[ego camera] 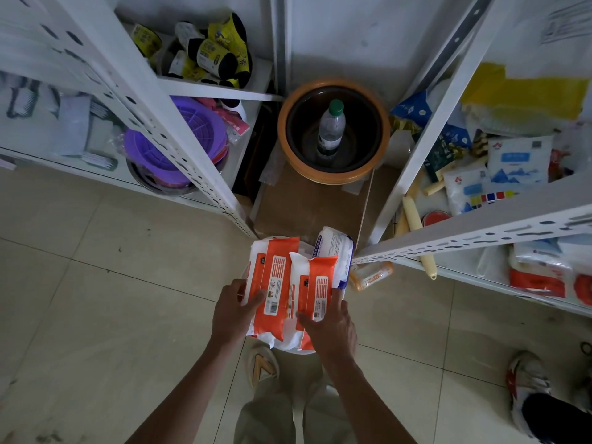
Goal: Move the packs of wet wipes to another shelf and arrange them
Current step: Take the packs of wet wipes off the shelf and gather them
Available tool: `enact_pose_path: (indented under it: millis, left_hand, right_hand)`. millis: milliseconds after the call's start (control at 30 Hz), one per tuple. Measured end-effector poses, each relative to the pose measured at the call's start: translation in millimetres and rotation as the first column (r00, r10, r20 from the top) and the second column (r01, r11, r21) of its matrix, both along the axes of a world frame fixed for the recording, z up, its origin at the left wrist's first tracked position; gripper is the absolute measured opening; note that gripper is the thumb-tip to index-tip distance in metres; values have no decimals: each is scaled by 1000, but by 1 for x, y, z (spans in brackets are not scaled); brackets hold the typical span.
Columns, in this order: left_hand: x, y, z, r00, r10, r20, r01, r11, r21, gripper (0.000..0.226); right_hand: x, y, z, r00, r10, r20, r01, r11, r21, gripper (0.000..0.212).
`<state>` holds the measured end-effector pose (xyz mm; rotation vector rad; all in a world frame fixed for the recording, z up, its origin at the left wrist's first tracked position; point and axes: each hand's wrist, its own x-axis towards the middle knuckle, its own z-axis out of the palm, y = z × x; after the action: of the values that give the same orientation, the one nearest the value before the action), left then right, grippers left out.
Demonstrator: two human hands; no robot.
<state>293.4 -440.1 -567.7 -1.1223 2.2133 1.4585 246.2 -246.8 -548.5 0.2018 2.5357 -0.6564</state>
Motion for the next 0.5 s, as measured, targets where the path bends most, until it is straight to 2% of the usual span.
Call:
enact_pose_path:
  millis: [167,300,433,467,500]
  left_hand:
    - [-4,-3,2,999,-50,13,50,999,14,44]
    - [-4,-1,3,999,-25,30,25,1000,0,60]
    - [-7,-1,8,997,-29,78,28,999,18,61]
    - [-10,-1,11,995,-33,93,34,999,-7,65]
    - [-14,0,16,994,-29,109,40,994,-97,70]
  right_hand:
    - [-2,2,0,999,36,-4,-36,999,4,100]
    - [-3,2,2,999,40,9,-40,999,5,97]
    - [-5,3,2,998,54,14,-54,998,16,98]
    - [-5,3,2,998,54,12,-54,998,18,99]
    - [-5,4,1,999,52,9,-53,998,18,101]
